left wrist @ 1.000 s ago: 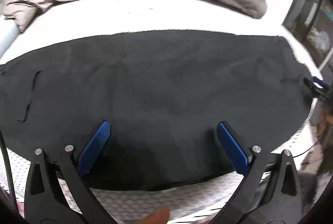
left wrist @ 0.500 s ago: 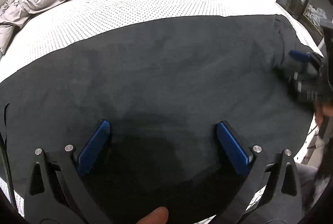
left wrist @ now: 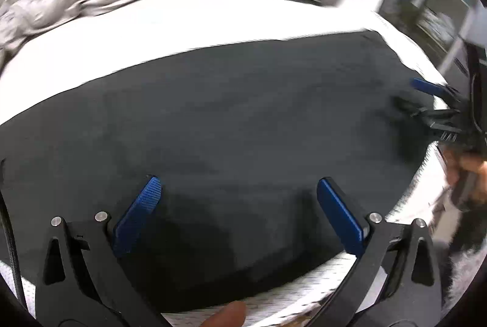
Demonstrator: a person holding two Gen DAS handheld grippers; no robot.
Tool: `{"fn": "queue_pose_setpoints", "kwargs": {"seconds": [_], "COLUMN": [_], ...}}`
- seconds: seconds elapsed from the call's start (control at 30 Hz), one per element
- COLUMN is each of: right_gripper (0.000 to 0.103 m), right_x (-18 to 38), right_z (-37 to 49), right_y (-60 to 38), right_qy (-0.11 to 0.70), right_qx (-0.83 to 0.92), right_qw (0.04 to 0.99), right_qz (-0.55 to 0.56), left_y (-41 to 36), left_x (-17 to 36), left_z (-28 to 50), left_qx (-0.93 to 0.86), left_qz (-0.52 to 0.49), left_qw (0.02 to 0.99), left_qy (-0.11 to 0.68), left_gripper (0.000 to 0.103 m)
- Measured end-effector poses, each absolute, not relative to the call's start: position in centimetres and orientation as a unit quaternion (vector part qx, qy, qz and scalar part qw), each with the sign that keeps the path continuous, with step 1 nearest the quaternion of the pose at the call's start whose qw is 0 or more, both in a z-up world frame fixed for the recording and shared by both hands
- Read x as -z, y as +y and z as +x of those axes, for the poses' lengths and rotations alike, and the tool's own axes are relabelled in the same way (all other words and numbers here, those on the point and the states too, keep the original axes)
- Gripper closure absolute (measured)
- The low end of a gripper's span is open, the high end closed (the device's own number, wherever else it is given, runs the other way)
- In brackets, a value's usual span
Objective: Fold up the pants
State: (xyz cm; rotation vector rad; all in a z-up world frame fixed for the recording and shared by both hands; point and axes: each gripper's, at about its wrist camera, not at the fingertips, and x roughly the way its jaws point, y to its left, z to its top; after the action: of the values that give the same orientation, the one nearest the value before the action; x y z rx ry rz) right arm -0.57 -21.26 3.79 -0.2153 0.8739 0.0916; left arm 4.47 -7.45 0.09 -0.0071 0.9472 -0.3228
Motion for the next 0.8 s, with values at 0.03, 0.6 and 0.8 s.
{"fn": "queue_pose_setpoints", "kwargs": {"seconds": [0.03,0.6,0.8], "right_gripper": [0.003,0.001,0.001], "right_x": [-3.5,-2.0,-6.2], "right_z": [-1.1,-4.1,-6.5], "right_y": [-19.8,-31.4,-25.6], "right_qy": [0.424,0.426,0.388], "right_qx": [-0.072,0.129,0.037], "right_qw": [0.897,0.891,0.917], "right_qz": [-0.103,-0.089,-0.088], "left_y": [-8.8,-4.2,-3.5], "left_x": [0.5,1.9,-0.9], "left_z": [4.3,3.5,5.5], "left_qx": [0.171,0.144,0.113], "left_qz": [0.012,0.016,0.027], "left_qw": [0.874,0.871,0.881], "left_qy": [0.454,0.47,0.459], "left_gripper": [0.001,0.0,0.001]}}
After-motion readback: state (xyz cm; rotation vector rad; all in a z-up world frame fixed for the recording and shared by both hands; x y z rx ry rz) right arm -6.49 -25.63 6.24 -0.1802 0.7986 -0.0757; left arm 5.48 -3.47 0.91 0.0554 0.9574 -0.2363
